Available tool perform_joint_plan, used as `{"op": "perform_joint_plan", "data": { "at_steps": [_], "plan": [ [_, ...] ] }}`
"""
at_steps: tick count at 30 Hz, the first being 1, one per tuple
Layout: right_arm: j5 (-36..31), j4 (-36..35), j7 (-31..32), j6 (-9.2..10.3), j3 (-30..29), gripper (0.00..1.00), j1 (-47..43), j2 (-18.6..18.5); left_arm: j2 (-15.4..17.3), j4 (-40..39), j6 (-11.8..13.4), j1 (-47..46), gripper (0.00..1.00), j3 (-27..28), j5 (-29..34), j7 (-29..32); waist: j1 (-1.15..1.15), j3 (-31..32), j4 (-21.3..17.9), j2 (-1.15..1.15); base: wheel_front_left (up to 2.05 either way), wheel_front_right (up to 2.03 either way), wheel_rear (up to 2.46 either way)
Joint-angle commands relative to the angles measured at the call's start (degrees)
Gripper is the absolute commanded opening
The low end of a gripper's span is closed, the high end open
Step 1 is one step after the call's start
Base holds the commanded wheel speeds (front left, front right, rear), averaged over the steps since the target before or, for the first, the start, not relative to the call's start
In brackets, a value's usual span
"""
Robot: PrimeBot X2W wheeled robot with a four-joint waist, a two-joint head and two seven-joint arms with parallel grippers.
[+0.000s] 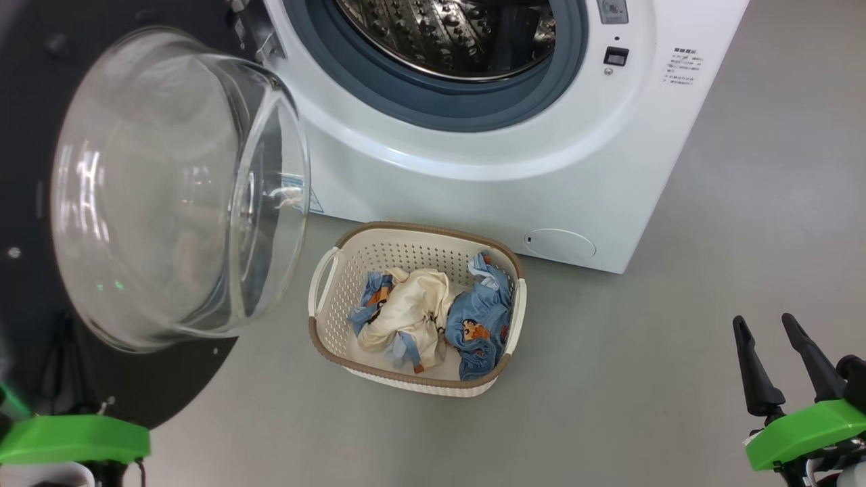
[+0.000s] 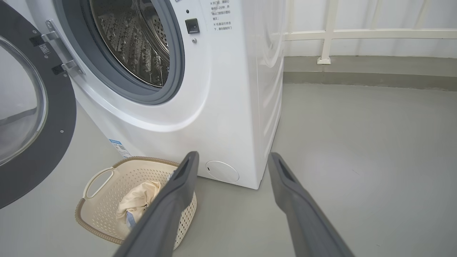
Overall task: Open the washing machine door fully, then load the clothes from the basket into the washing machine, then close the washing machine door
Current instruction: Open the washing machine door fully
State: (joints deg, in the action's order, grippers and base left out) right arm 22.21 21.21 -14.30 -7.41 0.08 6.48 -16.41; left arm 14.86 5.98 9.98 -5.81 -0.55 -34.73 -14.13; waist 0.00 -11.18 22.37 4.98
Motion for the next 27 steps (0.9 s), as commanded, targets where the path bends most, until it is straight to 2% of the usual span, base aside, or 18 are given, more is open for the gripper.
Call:
{"op": "perform_joint_plan", "data": {
  "at_steps": [1,11,27],
  "plan": [
    [-0.64,-1.51,-0.7,-0.08,0.82,1.0,0.13,-1.04,2.83,-0.29,0.37,-2.58,0.0,3.49,-0.46,-0.61,0.0,-0.23,0.03,0.0,0.0,0.0,0.0],
    [-1.23,-2.14,-0.7,-0.08,0.28,1.0,0.21,-0.29,3.59,5.54,-0.46,-6.39,0.0,6.83,1.45,-0.83,0.0,-1.84,-0.35,0.0,0.0,0.0,0.0],
    [-1.69,-3.72,-0.7,-0.08,-1.53,1.0,-1.14,1.6,3.97,10.43,-2.6,-9.02,0.0,16.74,6.54,-0.86,0.0,-3.24,-1.36,0.0,0.0,0.0,0.0]
  ]
}}
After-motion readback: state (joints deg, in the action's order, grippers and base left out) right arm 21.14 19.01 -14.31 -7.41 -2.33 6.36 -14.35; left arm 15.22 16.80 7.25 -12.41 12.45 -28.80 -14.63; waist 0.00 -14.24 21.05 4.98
